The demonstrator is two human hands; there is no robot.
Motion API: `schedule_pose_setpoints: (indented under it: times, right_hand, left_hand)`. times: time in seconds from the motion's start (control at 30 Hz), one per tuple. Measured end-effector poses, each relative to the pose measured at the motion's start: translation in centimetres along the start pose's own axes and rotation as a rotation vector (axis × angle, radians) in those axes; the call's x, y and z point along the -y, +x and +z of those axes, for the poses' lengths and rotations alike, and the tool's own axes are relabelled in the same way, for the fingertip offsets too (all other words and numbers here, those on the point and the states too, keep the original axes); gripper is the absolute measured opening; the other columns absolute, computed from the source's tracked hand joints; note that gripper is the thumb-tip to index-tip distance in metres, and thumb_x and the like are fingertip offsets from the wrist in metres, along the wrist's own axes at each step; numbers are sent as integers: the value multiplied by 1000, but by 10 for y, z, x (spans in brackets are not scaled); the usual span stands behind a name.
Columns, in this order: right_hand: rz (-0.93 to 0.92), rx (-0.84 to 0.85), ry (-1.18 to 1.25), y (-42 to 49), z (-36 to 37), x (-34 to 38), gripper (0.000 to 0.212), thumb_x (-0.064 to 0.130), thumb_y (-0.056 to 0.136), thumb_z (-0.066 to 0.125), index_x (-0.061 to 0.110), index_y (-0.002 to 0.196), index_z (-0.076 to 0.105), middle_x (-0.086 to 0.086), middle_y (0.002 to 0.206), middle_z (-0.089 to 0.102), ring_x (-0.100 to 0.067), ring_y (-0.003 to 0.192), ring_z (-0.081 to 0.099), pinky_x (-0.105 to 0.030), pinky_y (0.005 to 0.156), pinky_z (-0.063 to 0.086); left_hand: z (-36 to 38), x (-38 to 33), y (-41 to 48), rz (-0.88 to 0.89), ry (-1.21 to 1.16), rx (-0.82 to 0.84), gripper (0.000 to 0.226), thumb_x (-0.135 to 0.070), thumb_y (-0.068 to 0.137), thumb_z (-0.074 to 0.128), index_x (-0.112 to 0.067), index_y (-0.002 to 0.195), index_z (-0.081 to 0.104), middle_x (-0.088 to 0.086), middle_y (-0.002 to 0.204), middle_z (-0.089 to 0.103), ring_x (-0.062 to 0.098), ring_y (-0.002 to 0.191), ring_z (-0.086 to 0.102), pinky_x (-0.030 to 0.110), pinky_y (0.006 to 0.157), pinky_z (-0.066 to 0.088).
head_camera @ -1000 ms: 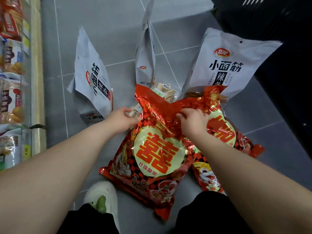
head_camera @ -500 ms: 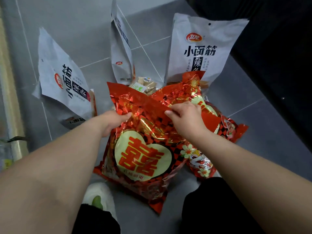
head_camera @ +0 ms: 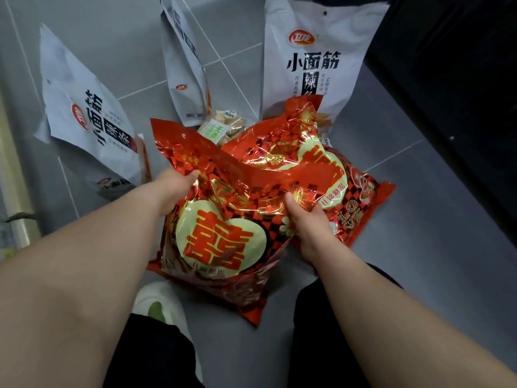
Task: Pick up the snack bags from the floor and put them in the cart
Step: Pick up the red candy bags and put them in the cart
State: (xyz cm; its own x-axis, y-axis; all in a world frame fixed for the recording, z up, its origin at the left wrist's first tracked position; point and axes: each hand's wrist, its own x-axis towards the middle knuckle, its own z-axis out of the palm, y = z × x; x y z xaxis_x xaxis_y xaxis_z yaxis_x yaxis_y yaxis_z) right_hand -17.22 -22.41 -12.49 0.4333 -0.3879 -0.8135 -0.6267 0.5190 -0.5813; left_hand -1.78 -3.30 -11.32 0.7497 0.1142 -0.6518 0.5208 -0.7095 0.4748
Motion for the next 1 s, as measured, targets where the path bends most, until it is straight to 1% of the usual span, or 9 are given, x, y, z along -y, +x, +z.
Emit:
schedule_pose_setpoints:
  times: [0.1,0.2,0.23,0.33,0.4,0.57,0.7,0.83,1.0]
  right_hand:
    - [61,136,43,3,4,-4,64,40,69,81,12,121,56,-10,112,70,-33,106,65,-48,98,49]
    - [37,4,-127,9,13,-15,86,67,57,74,9,118,57,-8,106,70,-30,99,66,-47,95,51]
    - [4,-47,-181,8,15,-15,80,69,62,69,8,112,58,-8,103,69,-30,96,66,-46,93,52]
    - [-88,-111,-272,-6,27,-7,49,56,82,61,8,92,60,-12,93,68,-31,89,66,-47,90,53]
    - [-143,-133,-344,-17,38,5,51,51,86,60,0,91,60,-20,97,69,-37,91,66,-50,89,52]
    - [-248,-161,-456,-57,67,52,65,49,87,59,-14,101,62,-24,104,68,-40,96,64,-46,88,52]
    - [-271,-208,-420,-103,82,103,52,51,85,61,-1,91,64,-15,93,68,-34,93,65,-42,87,52]
    - [-260,-217,-354,-161,86,159,39,51,83,63,14,72,55,-4,80,65,-28,86,65,-39,83,53]
    - [-286,-250,-291,-252,73,228,38,53,81,65,18,70,56,-4,78,66,-27,80,66,-38,78,54]
  left_hand:
    - [-8,12,2,-29,-55,20,59,-50,89,55,-6,129,51,16,129,57,37,117,53,50,101,44]
    - [-11,19,-2,-17,-69,12,61,-50,88,56,-7,131,50,14,132,56,36,119,53,48,103,43]
    - [-12,19,-5,-11,-58,-1,61,-48,89,56,-6,132,49,14,133,55,36,121,51,45,103,42]
    - [-17,21,-12,10,-48,-22,61,-45,90,56,-2,132,48,11,130,55,33,122,50,33,94,39]
    - [-28,18,-21,25,-74,8,55,-40,92,56,-3,132,48,7,125,55,30,121,49,30,90,37]
    - [-76,1,-41,59,-144,8,59,-49,86,59,-11,131,52,8,130,58,31,119,53,42,104,41]
    - [-123,-37,-75,51,-224,-27,50,-48,86,61,-12,120,59,2,113,62,26,107,57,36,96,44]
    - [-177,-83,-123,49,-253,-54,53,-53,83,61,-11,115,63,5,110,66,28,103,60,36,91,46]
    - [-237,-139,-209,81,-359,-24,32,-43,88,61,-18,106,64,0,99,64,22,93,60,30,81,42]
